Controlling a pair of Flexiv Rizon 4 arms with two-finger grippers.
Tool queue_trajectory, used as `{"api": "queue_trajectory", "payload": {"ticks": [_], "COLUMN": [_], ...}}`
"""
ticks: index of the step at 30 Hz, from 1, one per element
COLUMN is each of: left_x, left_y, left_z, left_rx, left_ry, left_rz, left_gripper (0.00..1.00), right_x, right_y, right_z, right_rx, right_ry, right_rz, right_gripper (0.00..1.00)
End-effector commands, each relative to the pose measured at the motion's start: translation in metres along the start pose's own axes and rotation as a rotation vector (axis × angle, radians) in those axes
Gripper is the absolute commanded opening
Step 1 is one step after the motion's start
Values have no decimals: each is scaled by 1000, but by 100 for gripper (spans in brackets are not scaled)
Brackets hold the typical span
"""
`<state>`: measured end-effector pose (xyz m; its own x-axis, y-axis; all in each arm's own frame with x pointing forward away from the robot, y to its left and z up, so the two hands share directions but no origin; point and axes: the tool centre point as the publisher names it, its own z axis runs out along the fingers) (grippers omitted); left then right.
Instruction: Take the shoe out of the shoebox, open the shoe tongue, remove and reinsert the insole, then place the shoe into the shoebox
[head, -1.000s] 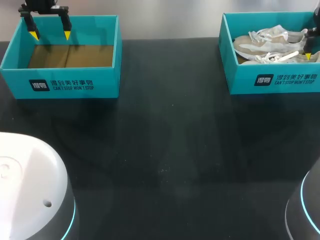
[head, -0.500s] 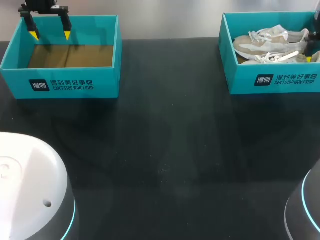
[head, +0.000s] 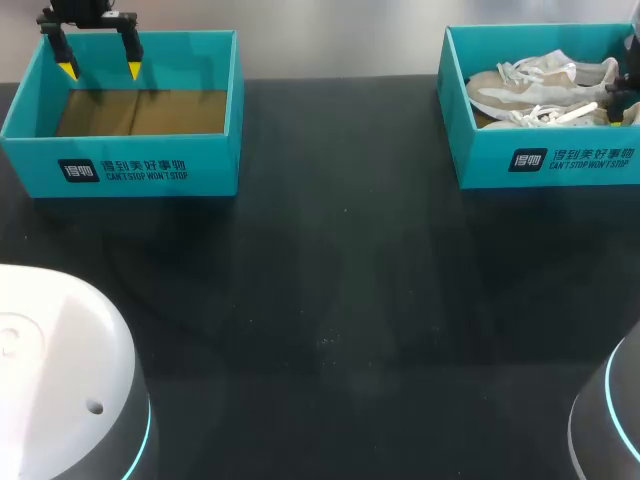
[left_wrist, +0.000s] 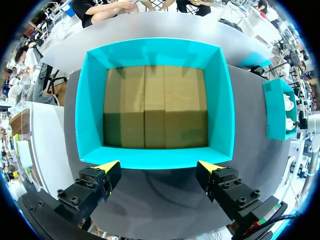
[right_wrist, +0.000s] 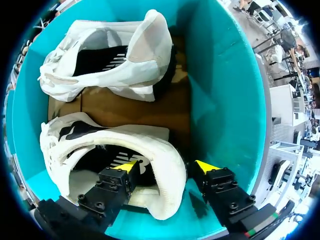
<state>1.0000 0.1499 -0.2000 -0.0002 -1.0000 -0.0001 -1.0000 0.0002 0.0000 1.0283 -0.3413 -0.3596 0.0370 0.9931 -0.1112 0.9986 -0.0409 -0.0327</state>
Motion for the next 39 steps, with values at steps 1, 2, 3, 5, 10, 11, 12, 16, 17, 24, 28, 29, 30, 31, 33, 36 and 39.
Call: {"api": "queue_trajectory", "payload": {"ticks": [1, 2, 3, 5, 10, 11, 12, 16, 17, 24, 28, 29, 30, 31, 33, 36, 39], "left_x": [0, 0, 0, 0, 0, 0, 0, 0, 0, 0, 0, 0, 0, 0, 0, 0, 0], "left_y": [0, 0, 0, 0, 0, 0, 0, 0, 0, 0, 0, 0, 0, 0, 0, 0, 0], "left_z": [0, 0, 0, 0, 0, 0, 0, 0, 0, 0, 0, 0, 0, 0, 0, 0, 0], "left_rx": [0, 0, 0, 0, 0, 0, 0, 0, 0, 0, 0, 0, 0, 0, 0, 0, 0], "left_ry": [0, 0, 0, 0, 0, 0, 0, 0, 0, 0, 0, 0, 0, 0, 0, 0, 0], "left_rz": [0, 0, 0, 0, 0, 0, 0, 0, 0, 0, 0, 0, 0, 0, 0, 0, 0], "left_gripper": [100, 100, 100, 100, 100, 100, 100, 100, 100, 100, 100, 100, 100, 100, 100, 100, 100], "right_x": [0, 0, 0, 0, 0, 0, 0, 0, 0, -1, -3, -3, -3, -3, -4, -7, -10], "right_y": [4, 4, 3, 3, 2, 2, 1, 1, 0, -2, -1, -1, -1, 0, 0, 1, 2], "right_z": [5, 6, 7, 10, 15, 16, 17, 22, 23, 21, 13, 10, 8, 5, 0, -6, -17], "right_rx": [9, 9, 9, 9, 11, 12, 14, 21, 23, 9, -7, -11, -19, -24, -35, -47, -66], "right_ry": [1, 1, 2, 5, 11, 11, 11, 13, 14, -2, -5, -4, -11, -10, -15, -21, -23], "right_rz": [3, 4, 4, 8, 24, 25, 26, 33, 36, 58, 77, 81, 83, 83, 85, 95, 102], "right_gripper": [67, 66, 68, 69, 69, 68, 64, 28, 25, 0, 0, 0, 0, 0, 0, 0, 0]}}
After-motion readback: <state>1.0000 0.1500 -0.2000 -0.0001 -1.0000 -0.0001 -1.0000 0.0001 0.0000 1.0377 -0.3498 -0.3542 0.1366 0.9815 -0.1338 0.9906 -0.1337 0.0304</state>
